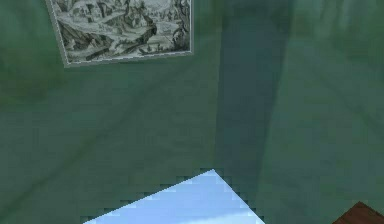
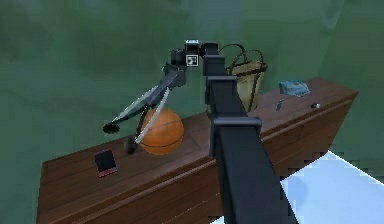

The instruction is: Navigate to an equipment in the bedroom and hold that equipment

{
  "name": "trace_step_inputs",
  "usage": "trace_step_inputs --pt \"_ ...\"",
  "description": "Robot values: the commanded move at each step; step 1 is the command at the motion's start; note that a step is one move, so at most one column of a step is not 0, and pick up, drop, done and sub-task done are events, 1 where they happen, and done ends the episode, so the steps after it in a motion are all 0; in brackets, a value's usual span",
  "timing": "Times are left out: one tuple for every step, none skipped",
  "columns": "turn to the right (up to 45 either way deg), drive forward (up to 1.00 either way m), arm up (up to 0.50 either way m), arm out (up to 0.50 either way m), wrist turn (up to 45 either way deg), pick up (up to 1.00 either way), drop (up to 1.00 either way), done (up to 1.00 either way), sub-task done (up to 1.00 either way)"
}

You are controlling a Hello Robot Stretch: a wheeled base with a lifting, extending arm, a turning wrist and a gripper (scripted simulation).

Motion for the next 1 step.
trace_step_inputs --pt "0.0 0.0 0.0 0.0 45.0 0.0 0.0 0.0 0.0"
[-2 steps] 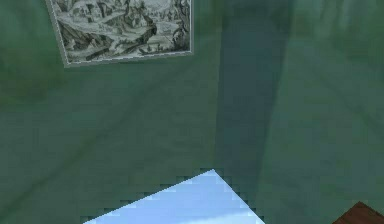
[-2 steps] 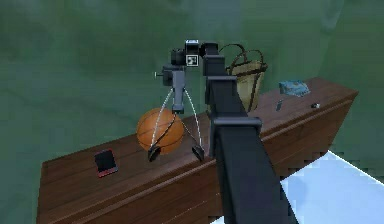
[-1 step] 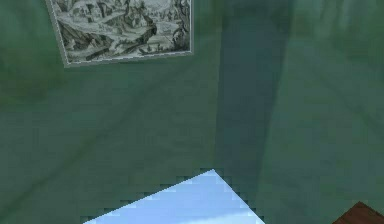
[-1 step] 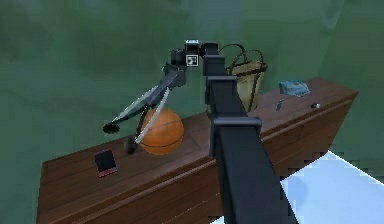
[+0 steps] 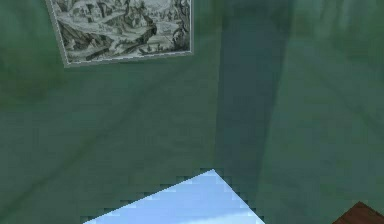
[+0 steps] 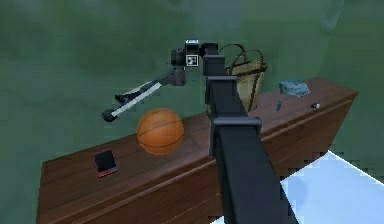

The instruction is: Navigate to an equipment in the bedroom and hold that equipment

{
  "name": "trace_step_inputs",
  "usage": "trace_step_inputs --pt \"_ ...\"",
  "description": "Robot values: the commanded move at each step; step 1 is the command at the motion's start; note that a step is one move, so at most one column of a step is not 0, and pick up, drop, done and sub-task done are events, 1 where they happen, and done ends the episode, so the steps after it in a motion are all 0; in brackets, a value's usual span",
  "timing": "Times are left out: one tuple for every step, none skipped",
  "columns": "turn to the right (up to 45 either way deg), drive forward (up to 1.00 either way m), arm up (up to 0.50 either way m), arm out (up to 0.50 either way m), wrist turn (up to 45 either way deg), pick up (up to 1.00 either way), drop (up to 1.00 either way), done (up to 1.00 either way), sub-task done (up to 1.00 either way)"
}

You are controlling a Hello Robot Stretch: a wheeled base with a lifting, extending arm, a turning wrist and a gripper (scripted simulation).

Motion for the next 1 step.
trace_step_inputs --pt "0.0 0.0 0.0 0.0 45.0 0.0 0.0 0.0 0.0"
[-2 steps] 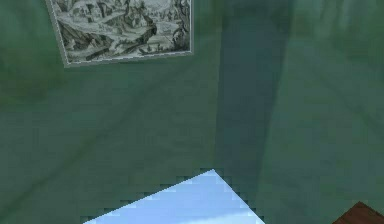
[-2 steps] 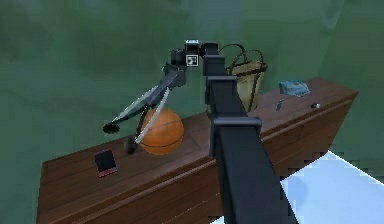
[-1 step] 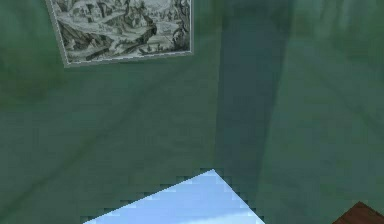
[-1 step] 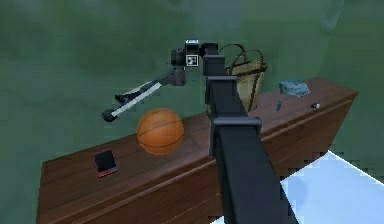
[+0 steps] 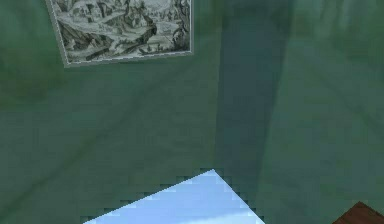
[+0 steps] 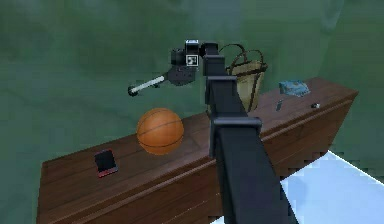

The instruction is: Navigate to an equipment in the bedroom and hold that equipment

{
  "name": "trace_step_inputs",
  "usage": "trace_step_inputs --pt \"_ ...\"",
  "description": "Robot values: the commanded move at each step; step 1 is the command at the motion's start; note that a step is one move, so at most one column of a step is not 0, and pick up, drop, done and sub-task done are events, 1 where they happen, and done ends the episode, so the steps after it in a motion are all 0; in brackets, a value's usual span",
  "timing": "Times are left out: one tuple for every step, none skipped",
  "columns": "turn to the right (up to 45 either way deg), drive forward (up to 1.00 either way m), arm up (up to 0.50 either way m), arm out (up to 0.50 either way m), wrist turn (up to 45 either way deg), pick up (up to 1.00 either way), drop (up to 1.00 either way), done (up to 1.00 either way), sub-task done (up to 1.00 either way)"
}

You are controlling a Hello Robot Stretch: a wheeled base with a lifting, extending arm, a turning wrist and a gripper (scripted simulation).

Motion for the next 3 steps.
trace_step_inputs --pt "0.0 0.0 0.0 0.0 9.0 0.0 0.0 0.0 0.0" --pt "0.0 0.0 -0.28 0.0 0.0 0.0 0.0 0.0 0.0" --pt "0.0 0.0 0.0 0.0 0.0 1.0 0.0 0.0 0.0"
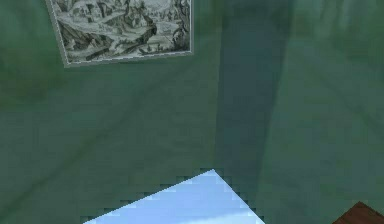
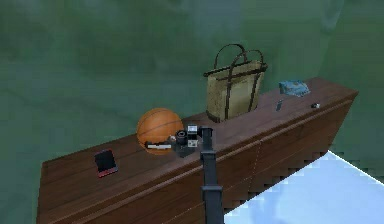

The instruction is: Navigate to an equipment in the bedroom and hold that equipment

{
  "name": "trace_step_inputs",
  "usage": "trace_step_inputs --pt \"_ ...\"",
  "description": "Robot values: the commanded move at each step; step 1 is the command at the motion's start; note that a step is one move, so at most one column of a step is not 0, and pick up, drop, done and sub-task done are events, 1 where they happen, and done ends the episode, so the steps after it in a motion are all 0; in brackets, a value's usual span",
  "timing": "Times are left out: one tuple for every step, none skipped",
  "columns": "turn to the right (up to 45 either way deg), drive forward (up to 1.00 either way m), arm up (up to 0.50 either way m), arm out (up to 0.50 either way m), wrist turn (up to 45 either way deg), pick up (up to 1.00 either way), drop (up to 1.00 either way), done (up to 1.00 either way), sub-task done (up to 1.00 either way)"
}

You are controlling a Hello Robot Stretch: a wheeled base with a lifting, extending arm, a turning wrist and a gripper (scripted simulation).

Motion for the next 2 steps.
trace_step_inputs --pt "0.0 0.0 0.1 0.0 0.0 0.0 0.0 0.0 0.0" --pt "0.0 0.0 0.0 0.0 0.0 0.0 0.0 1.0 0.0"
